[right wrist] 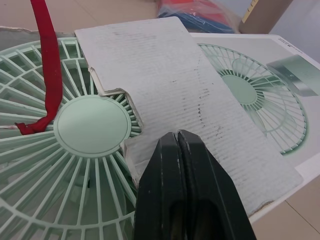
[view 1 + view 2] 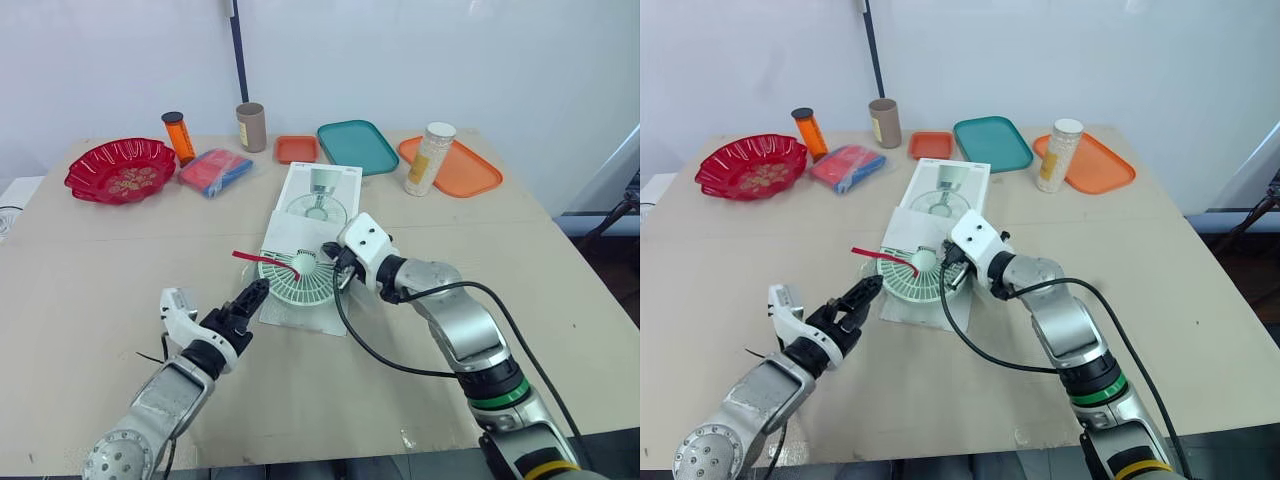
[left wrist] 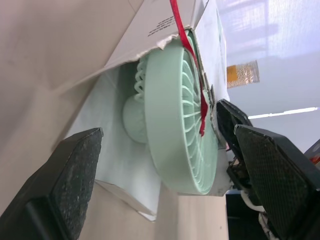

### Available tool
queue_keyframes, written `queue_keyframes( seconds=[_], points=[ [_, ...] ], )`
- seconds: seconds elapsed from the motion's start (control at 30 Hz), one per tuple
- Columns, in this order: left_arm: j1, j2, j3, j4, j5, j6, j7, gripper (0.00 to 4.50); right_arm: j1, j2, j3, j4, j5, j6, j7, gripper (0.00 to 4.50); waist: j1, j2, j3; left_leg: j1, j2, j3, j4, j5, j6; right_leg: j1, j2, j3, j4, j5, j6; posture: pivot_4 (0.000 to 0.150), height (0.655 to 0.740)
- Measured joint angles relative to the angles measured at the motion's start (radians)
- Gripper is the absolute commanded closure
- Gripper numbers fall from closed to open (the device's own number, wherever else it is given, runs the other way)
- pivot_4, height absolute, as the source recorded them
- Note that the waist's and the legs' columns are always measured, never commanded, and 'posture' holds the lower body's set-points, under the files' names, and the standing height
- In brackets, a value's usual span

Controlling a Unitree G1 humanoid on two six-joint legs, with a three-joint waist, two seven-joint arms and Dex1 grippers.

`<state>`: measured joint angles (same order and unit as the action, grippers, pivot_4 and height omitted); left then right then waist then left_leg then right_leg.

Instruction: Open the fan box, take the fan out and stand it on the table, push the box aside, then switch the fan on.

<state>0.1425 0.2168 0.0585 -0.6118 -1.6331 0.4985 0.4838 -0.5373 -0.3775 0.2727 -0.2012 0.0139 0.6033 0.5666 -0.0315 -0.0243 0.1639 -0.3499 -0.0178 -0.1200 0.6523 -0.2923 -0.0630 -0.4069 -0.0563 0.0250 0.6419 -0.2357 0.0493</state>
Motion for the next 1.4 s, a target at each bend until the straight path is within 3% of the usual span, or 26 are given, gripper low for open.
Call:
queue_keyframes(
  seconds=[0.37,0.77,0.9,0.97,1.4],
  points=[
    [-0.103,-0.005,-0.023,0.118,-0.046,0.033,-0.067,0.02,-0.009,0.000,0.003,0.019,0.000,-0.018,0.000,4.50,0.002,0.000,0.000,0.000,0.000,0.000,0.000,0.000,0.000,0.000,0.000,0.000,0.000,0.001,0.000,0.150,0.7400],
    [-0.182,-0.105,-0.044,0.238,0.033,0.035,-0.076,0.02,-0.010,-0.001,0.002,0.019,-0.001,-0.018,-0.002,4.50,0.007,0.000,0.000,0.000,0.000,0.000,0.000,0.000,0.000,0.000,0.000,0.000,-0.001,0.001,0.000,0.150,0.7400],
    [-0.182,-0.119,-0.043,0.255,0.045,0.049,-0.081,1.10,-0.010,-0.001,0.001,0.020,-0.001,-0.018,-0.002,4.50,0.007,0.000,0.000,0.000,0.000,0.000,0.000,0.000,0.000,0.000,0.000,0.000,-0.001,0.001,0.000,0.150,0.7400],
    [-0.180,-0.125,-0.041,0.258,0.054,0.051,-0.091,1.85,-0.010,-0.001,0.001,0.020,-0.001,-0.018,-0.002,4.50,0.007,0.000,0.000,0.000,0.000,0.000,0.000,0.000,0.000,0.000,0.000,0.000,-0.001,0.001,0.000,0.150,0.7400],
    [-0.162,-0.142,-0.023,0.267,0.087,0.070,-0.153,1.85,-0.011,-0.001,0.002,0.019,-0.001,-0.018,-0.002,4.50,0.007,0.000,0.000,0.000,0.000,0.000,0.000,0.000,0.000,0.000,0.000,0.000,-0.001,0.000,0.001,0.150,0.7400]
  ],
)
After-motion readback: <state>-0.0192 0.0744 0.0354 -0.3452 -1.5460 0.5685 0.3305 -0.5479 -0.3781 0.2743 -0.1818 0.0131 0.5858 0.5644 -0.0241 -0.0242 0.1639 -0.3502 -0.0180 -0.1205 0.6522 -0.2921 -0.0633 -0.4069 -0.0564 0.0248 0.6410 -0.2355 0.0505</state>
